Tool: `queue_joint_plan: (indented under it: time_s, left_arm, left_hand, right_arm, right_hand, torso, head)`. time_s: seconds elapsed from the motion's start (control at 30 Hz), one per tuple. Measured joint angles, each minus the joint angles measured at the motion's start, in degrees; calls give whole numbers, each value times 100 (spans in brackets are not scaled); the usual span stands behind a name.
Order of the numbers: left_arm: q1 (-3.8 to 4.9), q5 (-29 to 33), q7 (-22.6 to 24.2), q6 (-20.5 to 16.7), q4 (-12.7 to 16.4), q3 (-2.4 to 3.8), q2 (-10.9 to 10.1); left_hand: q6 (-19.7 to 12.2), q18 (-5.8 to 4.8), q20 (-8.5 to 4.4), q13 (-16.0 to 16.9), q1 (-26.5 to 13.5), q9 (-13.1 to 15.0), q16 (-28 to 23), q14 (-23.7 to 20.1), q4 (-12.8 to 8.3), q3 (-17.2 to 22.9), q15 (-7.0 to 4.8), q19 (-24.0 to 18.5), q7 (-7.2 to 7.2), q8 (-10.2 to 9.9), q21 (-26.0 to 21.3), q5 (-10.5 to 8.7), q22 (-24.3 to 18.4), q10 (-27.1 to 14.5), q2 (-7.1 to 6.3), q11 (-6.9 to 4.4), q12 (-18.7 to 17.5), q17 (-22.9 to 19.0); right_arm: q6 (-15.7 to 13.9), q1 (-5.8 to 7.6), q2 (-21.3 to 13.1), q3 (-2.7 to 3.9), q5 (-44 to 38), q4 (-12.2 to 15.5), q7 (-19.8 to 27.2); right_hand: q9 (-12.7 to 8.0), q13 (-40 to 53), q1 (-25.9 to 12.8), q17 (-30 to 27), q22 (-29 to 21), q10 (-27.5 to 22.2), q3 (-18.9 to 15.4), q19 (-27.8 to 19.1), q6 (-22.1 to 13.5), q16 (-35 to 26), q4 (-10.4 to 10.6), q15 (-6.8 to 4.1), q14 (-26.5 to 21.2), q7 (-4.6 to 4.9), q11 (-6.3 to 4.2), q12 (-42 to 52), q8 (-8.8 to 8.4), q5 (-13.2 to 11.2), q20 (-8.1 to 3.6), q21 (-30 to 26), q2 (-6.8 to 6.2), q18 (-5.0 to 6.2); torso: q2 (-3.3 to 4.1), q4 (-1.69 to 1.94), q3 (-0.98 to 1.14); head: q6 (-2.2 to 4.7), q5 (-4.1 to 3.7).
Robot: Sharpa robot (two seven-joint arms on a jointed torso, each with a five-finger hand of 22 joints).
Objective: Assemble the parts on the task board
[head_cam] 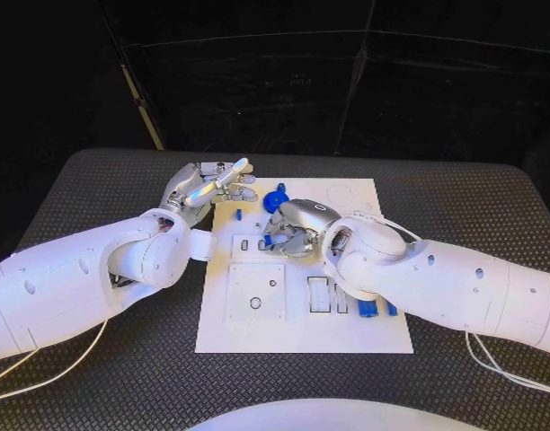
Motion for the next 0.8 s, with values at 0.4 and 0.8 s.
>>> queue_joint_plan:
  time_s: [0.4, 0.8]
  left_arm:
    - [0, -4, -13, 11, -3, 0, -3]
    - [0, -8, -31, 22, -9, 0, -3]
  left_hand:
    - [0, 0, 0, 0, 0, -3, 0, 0, 7, -6, 0, 0, 0, 0, 0, 0, 0, 0, 0, 0, -12, 1]
    - [0, 0, 1, -6, 0, -4, -23, 0, 7, -6, 0, 0, 0, 0, 0, 0, -1, 0, 0, 0, -12, 7]
  right_arm:
    - [66, 6, 10, 6, -14, -33, 13]
    - [165, 13, -39, 13, -81, 2, -4]
  right_hand:
    - [0, 0, 0, -1, -14, -81, 24, -22, -18, 0, -20, 0, 0, -18, 81, -72, -63, 50, 22, 0, 0, 0]
    - [-34, 0, -66, -1, -41, -123, 42, -43, -79, 0, -3, 42, 0, 11, 123, -128, -99, 61, 43, -6, -68, 0]
  torso:
    - [-4, 2, -1]
    - [-4, -1, 2]
  head:
    - [-30, 6]
    - [-59, 7]
